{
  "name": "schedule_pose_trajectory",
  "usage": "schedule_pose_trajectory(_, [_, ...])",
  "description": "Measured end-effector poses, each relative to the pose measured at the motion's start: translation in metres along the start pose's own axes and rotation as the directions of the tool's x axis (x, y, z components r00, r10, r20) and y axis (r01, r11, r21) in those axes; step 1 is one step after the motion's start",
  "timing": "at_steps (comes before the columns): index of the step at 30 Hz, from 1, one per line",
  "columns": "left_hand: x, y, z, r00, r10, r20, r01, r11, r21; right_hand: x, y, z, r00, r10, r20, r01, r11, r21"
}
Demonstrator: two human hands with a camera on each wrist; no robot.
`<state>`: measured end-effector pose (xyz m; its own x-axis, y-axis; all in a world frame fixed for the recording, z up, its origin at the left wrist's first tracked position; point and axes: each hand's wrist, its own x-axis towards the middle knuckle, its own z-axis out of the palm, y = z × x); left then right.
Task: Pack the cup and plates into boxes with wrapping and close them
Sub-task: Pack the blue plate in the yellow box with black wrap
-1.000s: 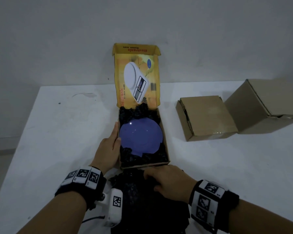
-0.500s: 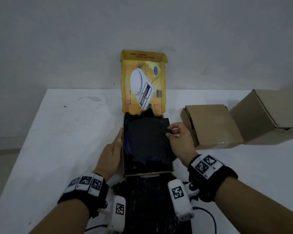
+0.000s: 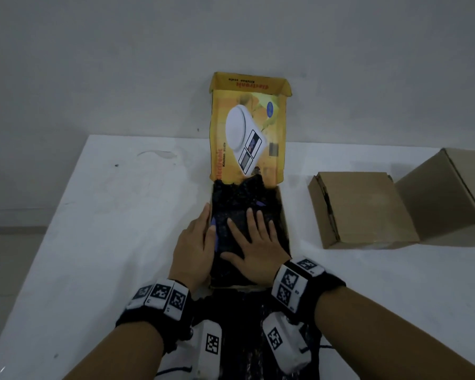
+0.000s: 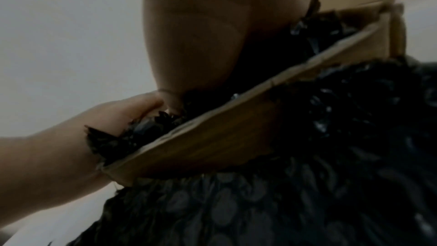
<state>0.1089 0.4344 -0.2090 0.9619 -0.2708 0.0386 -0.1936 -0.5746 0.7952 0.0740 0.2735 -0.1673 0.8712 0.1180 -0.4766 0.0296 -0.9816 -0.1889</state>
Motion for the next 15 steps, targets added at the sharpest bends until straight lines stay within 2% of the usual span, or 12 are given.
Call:
schedule_pose_trajectory(4, [0.000,-0.001,0.000,1.000,0.008,-0.014,-0.008,1.000,0.031,0.003,-0.001,0.001,1.000,-0.025,0.001,0.025,1.000,-0.004])
schedule_pose_trajectory(7, [0.000,-0.001,0.000,1.000,0.006,-0.017,-0.006,1.000,0.023,-0.002,0.001,-0.010,0.999,-0.042,0.022,0.040,0.995,0.094])
schedule_pose_trajectory(9, [0.000,0.000,-0.003,1.000,0.015,-0.002,-0.014,1.000,0.028,-0.010,0.002,-0.020,0.997,-0.057,-0.052,0.067,0.975,0.210])
schedule_pose_trajectory(12, [0.002,-0.002,-0.009,0.998,0.038,0.057,-0.040,0.999,0.024,-0.028,0.004,-0.040,0.969,-0.090,-0.229,0.155,0.947,0.282])
schedule_pose_trajectory(13, [0.002,-0.003,-0.012,0.996,0.048,0.080,-0.048,0.999,0.000,-0.037,0.005,-0.047,0.963,-0.130,-0.236,0.201,0.930,0.308])
schedule_pose_trajectory(15, [0.003,-0.007,-0.016,0.991,0.069,0.115,-0.063,0.997,-0.051,-0.055,0.007,-0.057,0.963,-0.224,-0.148,0.262,0.904,0.337])
